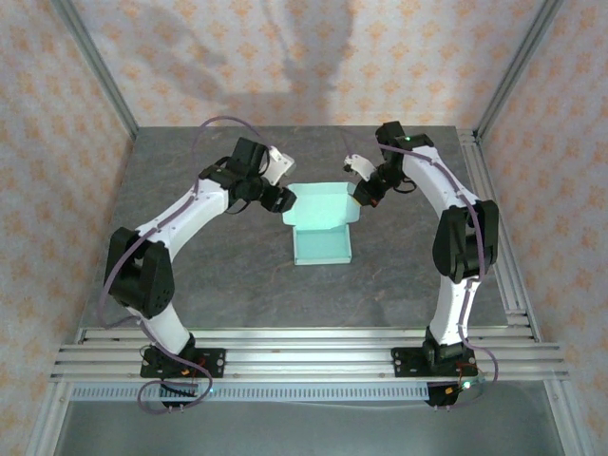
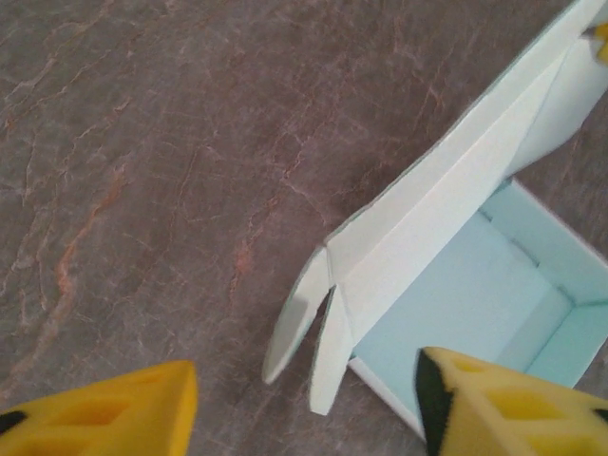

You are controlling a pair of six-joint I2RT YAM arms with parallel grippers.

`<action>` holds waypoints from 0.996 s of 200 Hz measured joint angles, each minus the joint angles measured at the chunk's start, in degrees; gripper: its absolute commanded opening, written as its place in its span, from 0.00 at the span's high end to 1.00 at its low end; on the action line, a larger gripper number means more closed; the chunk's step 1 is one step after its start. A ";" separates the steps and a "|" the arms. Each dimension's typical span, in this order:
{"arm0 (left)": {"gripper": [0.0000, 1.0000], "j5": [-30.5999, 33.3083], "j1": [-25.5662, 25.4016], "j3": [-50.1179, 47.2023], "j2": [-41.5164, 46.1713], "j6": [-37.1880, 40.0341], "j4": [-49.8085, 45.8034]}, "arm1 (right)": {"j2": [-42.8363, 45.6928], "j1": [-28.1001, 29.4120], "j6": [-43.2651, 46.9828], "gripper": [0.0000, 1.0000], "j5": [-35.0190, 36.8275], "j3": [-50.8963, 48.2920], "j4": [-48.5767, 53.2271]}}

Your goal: Fold the paper box

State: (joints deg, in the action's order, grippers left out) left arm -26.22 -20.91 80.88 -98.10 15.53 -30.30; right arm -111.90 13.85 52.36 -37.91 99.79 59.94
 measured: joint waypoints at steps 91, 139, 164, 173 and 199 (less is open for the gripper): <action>0.74 -1.70 -0.11 3.10 -6.03 5.90 -6.40 | 0.17 0.00 1.33 1.00 -0.02 1.57 0.85; 0.79 -1.90 -0.11 4.52 -7.32 5.99 -6.64 | 0.15 0.02 1.73 1.00 -0.07 1.60 1.86; 0.78 -1.97 -0.11 5.11 -7.32 5.55 -6.58 | 0.15 0.11 1.73 1.00 -0.07 1.68 2.19; 0.78 -1.95 -0.11 5.11 -7.32 5.53 -6.56 | 0.17 0.15 1.73 1.00 -0.07 1.68 2.21; 0.83 -1.92 -0.09 5.14 -7.32 5.51 -6.62 | 0.15 0.24 1.73 1.00 -0.04 1.70 2.21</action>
State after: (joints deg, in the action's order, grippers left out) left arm -28.14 -20.99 86.02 -105.43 21.04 -36.93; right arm -111.74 14.09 54.08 -37.95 101.49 62.15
